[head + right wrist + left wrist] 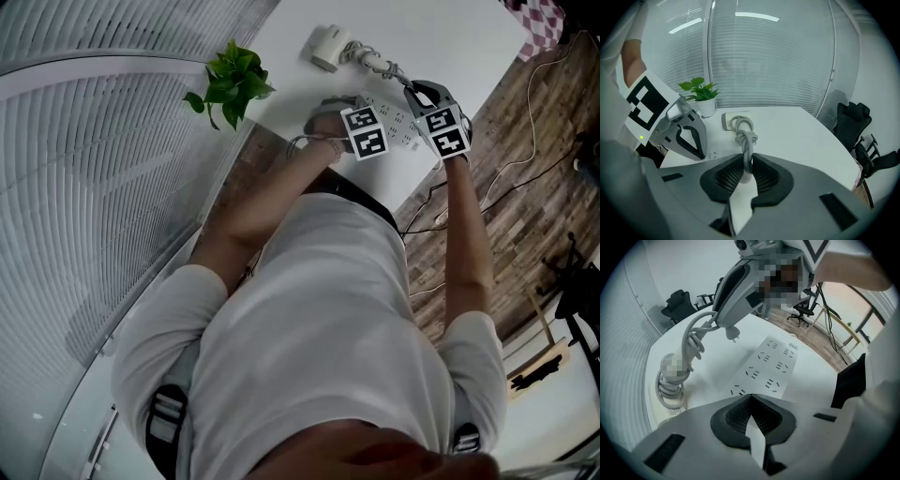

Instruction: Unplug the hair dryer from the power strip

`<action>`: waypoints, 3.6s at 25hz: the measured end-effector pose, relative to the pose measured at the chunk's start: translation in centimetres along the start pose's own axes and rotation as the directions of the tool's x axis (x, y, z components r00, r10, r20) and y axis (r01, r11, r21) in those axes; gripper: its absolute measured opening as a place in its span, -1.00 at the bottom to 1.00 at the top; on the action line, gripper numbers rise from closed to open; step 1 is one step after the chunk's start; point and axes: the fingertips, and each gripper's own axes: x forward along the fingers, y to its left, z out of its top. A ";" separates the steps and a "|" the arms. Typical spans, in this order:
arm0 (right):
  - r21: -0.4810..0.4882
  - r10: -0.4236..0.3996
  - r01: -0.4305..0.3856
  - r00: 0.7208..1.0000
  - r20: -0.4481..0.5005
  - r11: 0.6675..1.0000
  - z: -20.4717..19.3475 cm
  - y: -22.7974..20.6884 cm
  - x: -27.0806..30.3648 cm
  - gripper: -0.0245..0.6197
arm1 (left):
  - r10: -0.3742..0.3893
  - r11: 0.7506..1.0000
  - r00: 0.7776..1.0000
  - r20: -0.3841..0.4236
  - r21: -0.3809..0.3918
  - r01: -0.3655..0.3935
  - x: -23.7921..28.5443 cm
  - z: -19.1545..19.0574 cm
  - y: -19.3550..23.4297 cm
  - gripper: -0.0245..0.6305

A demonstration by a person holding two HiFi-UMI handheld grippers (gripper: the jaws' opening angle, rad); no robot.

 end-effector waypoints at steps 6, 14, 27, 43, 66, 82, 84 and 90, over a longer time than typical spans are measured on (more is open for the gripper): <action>-0.013 -0.007 0.007 1.000 -0.012 1.000 -0.1 -0.4 0.0 -0.70 | -0.015 1.000 1.000 0.005 -0.011 0.015 -0.1 0.1 0.0 -0.84; -0.007 -0.005 0.004 0.999 -0.045 1.000 -2.4 -0.2 1.2 -0.70 | -0.009 1.000 1.000 0.003 -0.007 0.009 0.0 0.0 0.0 -0.84; -0.002 -0.007 0.007 0.998 -0.068 1.000 -4.7 0.0 2.7 -0.70 | -0.008 1.000 1.000 0.007 -0.017 0.008 0.2 -0.1 0.2 -0.84; 0.123 -0.115 0.113 0.993 0.007 0.986 -4.1 -0.5 -0.9 -0.53 | 0.031 0.999 0.999 0.042 -0.010 -0.031 -0.2 -0.1 0.0 -0.84; 0.471 -0.260 0.087 0.913 0.315 0.878 3.1 3.0 -15.3 -0.65 | 0.290 0.936 0.759 0.582 -0.338 -0.099 -16.4 5.4 0.8 -0.84; 0.396 -0.304 0.091 0.800 0.517 0.914 13.2 8.1 -26.2 -0.71 | 0.319 0.935 0.395 0.861 -0.355 0.018 -34.1 10.3 -2.0 -0.84; 0.384 -0.295 0.082 0.789 0.539 0.920 14.3 8.7 -27.2 -0.73 | 0.309 0.941 0.368 0.877 -0.338 0.014 -35.7 10.7 -2.5 -0.84; 0.359 -0.295 0.088 0.763 0.575 0.929 16.5 9.7 -29.7 -0.75 | 0.278 0.956 0.305 0.911 -0.292 0.002 -39.3 11.6 -4.1 -0.84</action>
